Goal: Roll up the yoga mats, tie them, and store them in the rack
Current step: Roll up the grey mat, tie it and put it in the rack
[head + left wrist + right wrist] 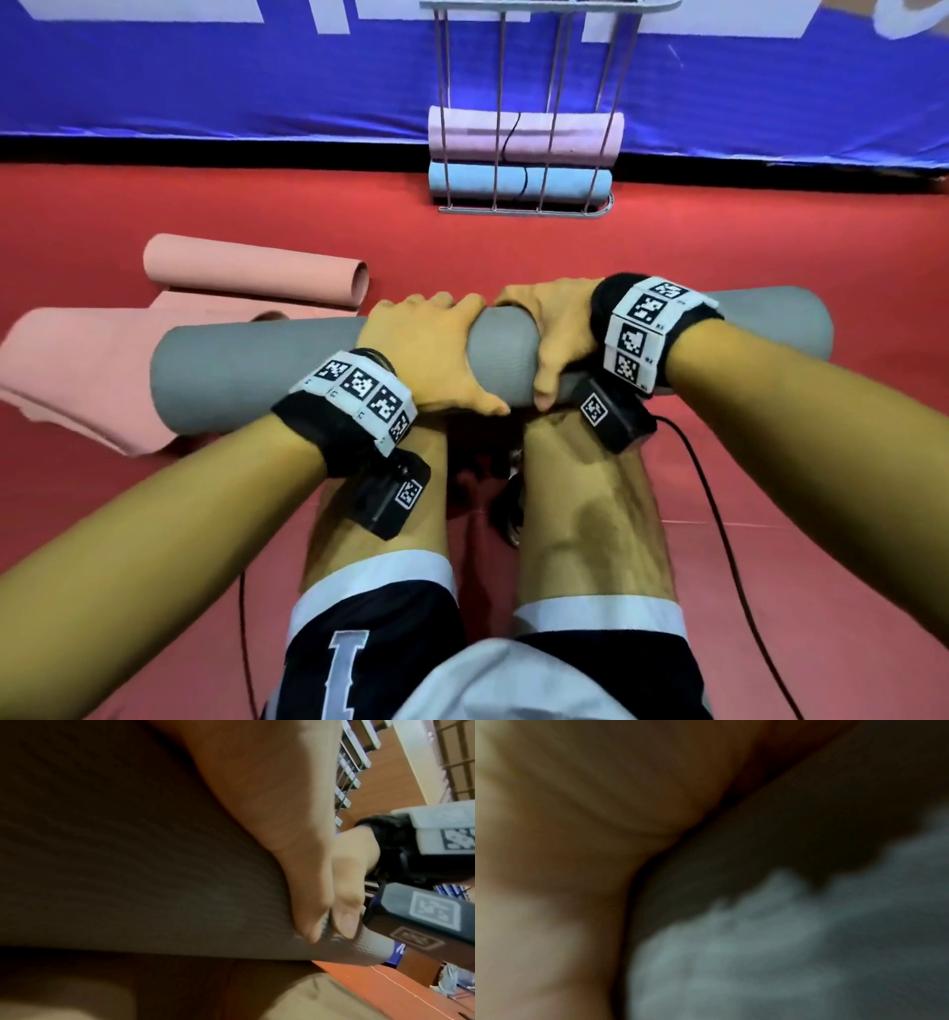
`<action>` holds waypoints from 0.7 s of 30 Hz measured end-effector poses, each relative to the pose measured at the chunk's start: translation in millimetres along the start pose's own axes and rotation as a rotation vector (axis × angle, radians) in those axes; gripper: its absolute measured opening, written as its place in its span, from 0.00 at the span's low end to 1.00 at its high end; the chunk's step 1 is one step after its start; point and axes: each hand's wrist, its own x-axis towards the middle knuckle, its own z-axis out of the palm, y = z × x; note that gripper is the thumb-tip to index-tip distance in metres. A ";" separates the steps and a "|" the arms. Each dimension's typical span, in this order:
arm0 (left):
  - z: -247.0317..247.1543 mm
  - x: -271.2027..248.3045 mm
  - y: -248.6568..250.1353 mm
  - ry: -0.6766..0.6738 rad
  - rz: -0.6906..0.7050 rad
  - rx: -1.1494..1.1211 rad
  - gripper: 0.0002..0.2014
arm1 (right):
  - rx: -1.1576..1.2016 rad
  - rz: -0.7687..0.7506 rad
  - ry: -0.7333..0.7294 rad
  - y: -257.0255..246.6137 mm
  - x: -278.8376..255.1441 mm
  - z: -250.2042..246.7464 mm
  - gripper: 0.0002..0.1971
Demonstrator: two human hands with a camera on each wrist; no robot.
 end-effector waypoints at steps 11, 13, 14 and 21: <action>-16.8 40.5 -14.7 -0.192 0.005 -0.081 0.54 | -0.448 0.043 0.298 1.3 -12.7 38.7 0.74; -15.8 45.3 -13.6 -0.209 0.008 -0.089 0.52 | -0.462 0.073 0.333 1.1 -10.6 44.5 0.71; -15.2 47.4 -12.9 -0.208 0.005 -0.092 0.51 | -0.458 0.078 0.354 1.2 -8.2 42.9 0.67; -15.4 46.6 -13.5 -0.198 -0.021 -0.107 0.54 | -0.424 0.064 0.338 2.4 1.0 25.7 0.56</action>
